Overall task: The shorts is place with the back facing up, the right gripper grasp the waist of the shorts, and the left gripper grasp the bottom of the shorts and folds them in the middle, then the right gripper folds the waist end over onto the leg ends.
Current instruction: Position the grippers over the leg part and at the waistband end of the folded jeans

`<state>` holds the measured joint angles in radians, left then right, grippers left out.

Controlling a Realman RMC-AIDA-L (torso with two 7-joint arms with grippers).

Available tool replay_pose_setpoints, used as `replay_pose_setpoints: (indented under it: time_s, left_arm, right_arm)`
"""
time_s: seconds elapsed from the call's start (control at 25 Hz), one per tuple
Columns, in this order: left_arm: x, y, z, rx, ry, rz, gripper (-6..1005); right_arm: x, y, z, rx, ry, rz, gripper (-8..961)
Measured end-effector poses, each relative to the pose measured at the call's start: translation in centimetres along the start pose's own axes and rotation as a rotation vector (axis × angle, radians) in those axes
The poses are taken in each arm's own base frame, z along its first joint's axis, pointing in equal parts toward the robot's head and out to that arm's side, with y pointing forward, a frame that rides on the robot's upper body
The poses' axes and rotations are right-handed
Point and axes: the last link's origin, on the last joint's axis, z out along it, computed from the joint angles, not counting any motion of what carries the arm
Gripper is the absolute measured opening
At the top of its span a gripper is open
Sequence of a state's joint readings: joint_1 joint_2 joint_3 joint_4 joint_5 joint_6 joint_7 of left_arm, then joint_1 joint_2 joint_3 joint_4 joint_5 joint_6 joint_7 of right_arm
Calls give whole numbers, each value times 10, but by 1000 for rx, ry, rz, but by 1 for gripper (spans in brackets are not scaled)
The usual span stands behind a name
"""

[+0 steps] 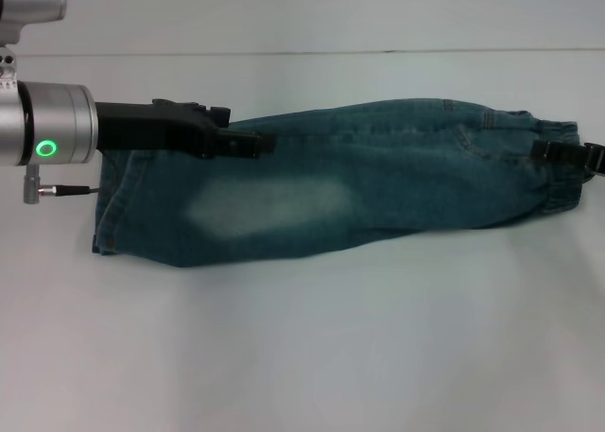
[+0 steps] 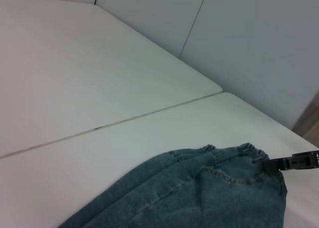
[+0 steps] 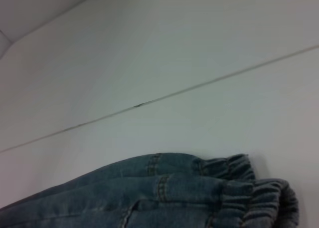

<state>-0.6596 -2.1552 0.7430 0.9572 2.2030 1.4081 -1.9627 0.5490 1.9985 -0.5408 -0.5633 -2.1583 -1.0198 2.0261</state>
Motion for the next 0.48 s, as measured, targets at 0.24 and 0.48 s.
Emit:
replay_pose_setpoints:
  time_s: [0.24,0.48]
  left_arm:
    - [0,0,0,-1,-3,2,949]
    - [0,1,1,-2,-4,5,950]
  right_arm:
    - [-2,2,1,-8,-2,-5,898]
    - [-3,1,0,-5,-6,8,787]
